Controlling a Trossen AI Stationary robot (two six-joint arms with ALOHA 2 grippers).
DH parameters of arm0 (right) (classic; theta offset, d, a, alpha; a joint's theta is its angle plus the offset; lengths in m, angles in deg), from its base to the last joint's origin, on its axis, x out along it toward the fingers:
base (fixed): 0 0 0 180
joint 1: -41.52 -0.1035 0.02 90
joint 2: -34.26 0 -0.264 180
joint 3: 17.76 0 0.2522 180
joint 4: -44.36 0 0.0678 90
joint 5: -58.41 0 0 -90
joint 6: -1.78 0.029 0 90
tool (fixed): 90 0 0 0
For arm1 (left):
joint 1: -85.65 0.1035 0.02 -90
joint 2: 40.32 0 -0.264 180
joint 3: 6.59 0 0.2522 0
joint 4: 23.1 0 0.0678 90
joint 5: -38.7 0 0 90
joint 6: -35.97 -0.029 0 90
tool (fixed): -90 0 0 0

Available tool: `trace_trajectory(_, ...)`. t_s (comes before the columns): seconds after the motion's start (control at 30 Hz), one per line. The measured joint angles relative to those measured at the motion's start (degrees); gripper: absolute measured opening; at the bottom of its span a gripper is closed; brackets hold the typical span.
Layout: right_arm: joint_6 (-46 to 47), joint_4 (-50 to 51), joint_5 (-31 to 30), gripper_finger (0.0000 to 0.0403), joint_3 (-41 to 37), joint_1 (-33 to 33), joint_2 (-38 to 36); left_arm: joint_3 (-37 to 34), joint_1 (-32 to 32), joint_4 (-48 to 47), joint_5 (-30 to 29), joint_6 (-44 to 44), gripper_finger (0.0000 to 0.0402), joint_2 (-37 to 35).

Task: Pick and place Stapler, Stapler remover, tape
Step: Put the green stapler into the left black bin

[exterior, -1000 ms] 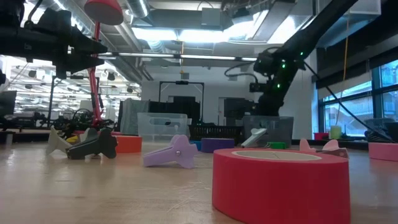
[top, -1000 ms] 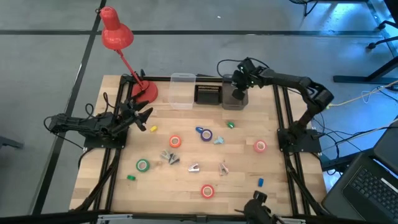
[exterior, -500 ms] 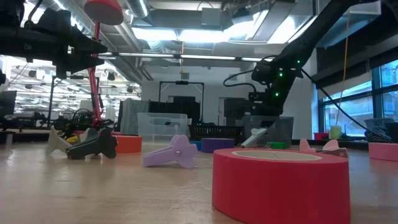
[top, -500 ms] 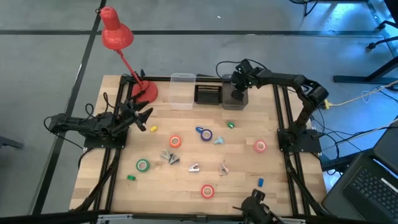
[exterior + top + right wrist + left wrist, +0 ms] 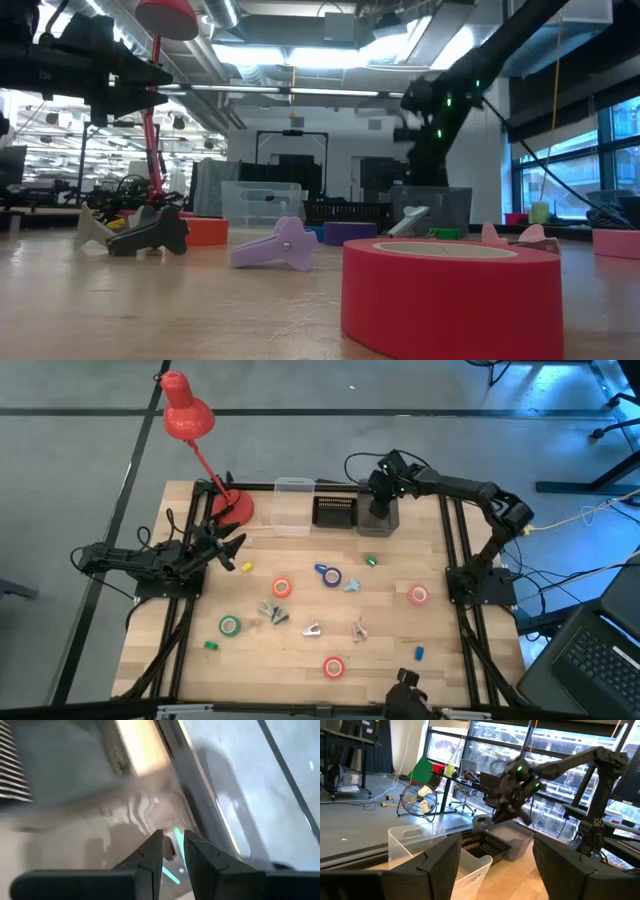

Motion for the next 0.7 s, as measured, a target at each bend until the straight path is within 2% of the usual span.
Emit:
trace_trajectory(0.1,1.8,3.4,4.7,0.0073,1.8,-2.6,-4.4,0.0,0.0,0.0,0.0,0.0,0.0237,0.0)
trace_trajectory(0.23,6.7,9.7,14.4,0.0065,2.3,-7.5,-10.7,0.0,0.0,0.0,0.0,-0.6,0.0237,0.0)
trace_trajectory(0.33,11.2,16.3,18.1,0.0062,2.3,-12.2,-14.2,0.0,0.0,0.0,-0.1,-1.4,0.0237,0.0)
trace_trajectory(0.53,21.2,23.9,16.7,0.0062,2.2,-23.2,-16.5,0.0,0.0,0.0,-1.3,-1.5,0.0237,0.0)
trace_trajectory(0.6,23.6,24.3,13.1,0.0062,2.2,-26.3,-16.3,0.0,0.0,0.0,-1.4,-1.5,0.0237,0.0)
trace_trajectory(0.7,27.8,24.7,4.6,0.0062,2.2,-30.1,-15.8,0.0,0.0,0.0,-1.4,-1.5,0.0237,0.0)
